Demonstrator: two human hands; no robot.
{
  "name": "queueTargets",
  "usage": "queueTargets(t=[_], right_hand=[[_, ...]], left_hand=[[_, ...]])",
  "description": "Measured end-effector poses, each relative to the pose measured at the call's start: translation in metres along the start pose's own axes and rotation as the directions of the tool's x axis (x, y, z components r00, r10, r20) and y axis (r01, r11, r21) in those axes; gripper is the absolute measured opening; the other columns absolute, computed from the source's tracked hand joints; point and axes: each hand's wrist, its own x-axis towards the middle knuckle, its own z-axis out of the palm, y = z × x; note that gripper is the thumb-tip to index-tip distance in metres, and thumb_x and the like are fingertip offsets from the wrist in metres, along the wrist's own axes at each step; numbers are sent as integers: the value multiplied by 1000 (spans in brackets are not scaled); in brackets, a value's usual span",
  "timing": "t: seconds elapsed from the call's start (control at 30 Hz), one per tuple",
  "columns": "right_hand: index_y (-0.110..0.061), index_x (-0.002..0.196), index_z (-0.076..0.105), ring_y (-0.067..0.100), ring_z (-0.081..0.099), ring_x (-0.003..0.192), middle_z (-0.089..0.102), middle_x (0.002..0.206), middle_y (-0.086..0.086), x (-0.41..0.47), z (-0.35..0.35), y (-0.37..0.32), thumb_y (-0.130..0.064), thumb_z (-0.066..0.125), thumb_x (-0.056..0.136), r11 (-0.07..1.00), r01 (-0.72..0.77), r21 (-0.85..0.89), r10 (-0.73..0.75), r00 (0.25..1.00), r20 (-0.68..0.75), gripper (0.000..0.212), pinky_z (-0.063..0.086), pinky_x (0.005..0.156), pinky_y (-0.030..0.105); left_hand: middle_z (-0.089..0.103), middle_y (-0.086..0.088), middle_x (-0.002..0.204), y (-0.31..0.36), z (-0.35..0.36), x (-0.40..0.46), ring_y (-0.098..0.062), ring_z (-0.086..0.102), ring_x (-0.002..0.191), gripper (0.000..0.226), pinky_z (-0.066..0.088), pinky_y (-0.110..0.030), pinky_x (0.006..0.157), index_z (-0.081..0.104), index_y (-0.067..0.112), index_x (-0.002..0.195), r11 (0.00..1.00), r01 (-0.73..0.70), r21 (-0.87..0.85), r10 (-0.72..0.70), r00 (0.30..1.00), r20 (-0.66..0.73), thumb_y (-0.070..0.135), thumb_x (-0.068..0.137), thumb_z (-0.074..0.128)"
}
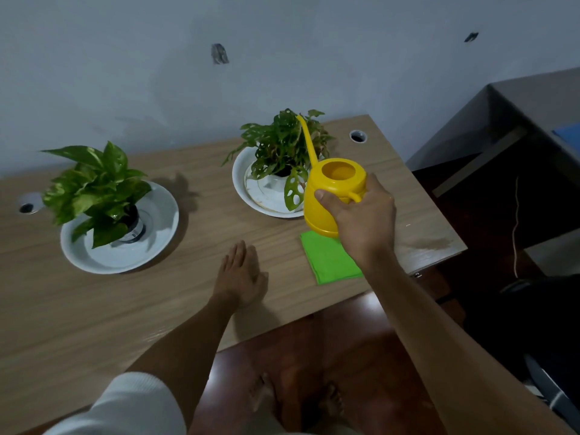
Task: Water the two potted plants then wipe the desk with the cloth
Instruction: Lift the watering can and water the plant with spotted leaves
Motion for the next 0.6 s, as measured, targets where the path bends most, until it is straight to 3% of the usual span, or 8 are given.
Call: queueTargets(t=[0.27,0.6], right_hand=[[-17,111,72,22,71,95,76,104,0,4,5,-15,-53,88,65,997,6,-71,-6,1000,1,61,60,86,42],[-23,100,72,18,70,91,74,98,-2,12,-8,-30,-46,92,69,994,18,-107,-13,998,55,44,57,79,33]], left_hand=[[-5,-14,172,-14,14,-1,-32,-7,159,93,-5,-45,126,4,15,164,999,-51,-3,51,997,-49,69,89,17],[-4,-12,172,-17,19,0,-28,-7,160,89,-5,-45,128,2,17,164,998,-51,38,54,996,-71,68,93,16]])
